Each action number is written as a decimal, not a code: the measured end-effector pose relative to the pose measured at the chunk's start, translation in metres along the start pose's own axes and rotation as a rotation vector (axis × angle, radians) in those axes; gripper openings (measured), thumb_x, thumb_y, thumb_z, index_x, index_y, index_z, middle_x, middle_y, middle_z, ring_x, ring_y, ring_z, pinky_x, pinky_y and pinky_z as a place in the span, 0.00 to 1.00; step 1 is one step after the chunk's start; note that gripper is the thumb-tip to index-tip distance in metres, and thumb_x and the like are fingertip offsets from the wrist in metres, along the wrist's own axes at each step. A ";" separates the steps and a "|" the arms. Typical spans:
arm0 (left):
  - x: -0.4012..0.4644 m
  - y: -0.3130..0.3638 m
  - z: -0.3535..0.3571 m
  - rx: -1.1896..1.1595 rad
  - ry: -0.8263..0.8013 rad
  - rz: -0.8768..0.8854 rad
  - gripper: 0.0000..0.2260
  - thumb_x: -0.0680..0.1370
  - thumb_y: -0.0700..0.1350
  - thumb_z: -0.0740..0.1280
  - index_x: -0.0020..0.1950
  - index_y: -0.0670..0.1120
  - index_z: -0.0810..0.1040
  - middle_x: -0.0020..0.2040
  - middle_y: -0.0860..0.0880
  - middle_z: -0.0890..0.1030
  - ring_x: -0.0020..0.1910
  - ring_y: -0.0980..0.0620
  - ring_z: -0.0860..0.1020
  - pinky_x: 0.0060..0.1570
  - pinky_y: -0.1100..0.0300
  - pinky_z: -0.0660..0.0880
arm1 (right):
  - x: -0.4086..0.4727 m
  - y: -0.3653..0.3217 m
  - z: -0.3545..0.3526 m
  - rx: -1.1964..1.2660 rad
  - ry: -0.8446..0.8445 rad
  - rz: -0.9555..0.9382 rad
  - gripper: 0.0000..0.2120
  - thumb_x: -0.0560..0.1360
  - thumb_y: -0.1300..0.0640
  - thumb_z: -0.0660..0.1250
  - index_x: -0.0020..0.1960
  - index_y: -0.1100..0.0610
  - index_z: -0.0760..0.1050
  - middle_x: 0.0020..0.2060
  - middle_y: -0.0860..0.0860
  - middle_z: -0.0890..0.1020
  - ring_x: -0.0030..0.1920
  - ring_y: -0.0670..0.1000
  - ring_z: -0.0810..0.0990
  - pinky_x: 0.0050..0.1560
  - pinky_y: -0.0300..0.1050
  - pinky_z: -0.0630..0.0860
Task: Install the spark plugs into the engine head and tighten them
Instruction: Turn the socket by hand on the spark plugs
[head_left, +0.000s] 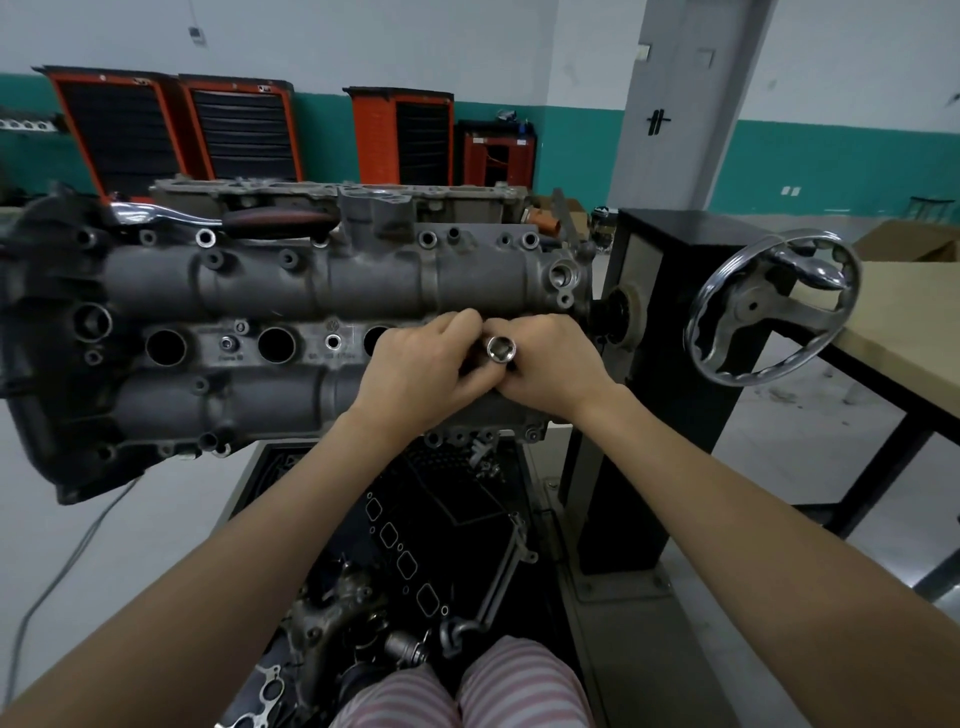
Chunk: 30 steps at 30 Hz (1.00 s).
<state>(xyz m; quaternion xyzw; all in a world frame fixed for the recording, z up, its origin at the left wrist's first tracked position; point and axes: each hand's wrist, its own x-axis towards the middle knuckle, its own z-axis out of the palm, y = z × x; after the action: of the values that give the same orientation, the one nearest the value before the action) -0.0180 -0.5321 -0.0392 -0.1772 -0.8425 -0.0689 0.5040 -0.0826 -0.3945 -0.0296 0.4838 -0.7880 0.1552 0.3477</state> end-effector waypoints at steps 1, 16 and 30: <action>0.000 -0.001 0.000 0.001 0.004 0.003 0.14 0.73 0.48 0.64 0.31 0.41 0.69 0.25 0.47 0.72 0.20 0.46 0.70 0.24 0.64 0.57 | 0.000 0.000 0.000 0.005 0.008 0.005 0.05 0.67 0.60 0.66 0.35 0.63 0.75 0.27 0.57 0.78 0.26 0.60 0.76 0.26 0.44 0.64; -0.001 0.001 0.000 -0.007 -0.034 -0.004 0.13 0.73 0.48 0.61 0.35 0.40 0.70 0.29 0.46 0.73 0.21 0.45 0.70 0.24 0.64 0.57 | 0.000 0.000 0.001 -0.012 0.007 -0.014 0.04 0.67 0.62 0.67 0.38 0.63 0.76 0.27 0.56 0.78 0.27 0.60 0.76 0.26 0.43 0.63; 0.000 0.001 -0.001 -0.026 -0.010 0.012 0.14 0.74 0.46 0.59 0.34 0.38 0.70 0.28 0.45 0.72 0.19 0.44 0.69 0.23 0.63 0.57 | 0.001 -0.001 0.000 -0.015 0.064 -0.015 0.05 0.67 0.59 0.64 0.37 0.62 0.72 0.23 0.54 0.76 0.22 0.58 0.73 0.24 0.40 0.60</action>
<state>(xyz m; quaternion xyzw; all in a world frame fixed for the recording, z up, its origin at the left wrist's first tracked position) -0.0164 -0.5314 -0.0386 -0.1893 -0.8430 -0.0757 0.4978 -0.0817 -0.3960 -0.0290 0.4816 -0.7741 0.1620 0.3775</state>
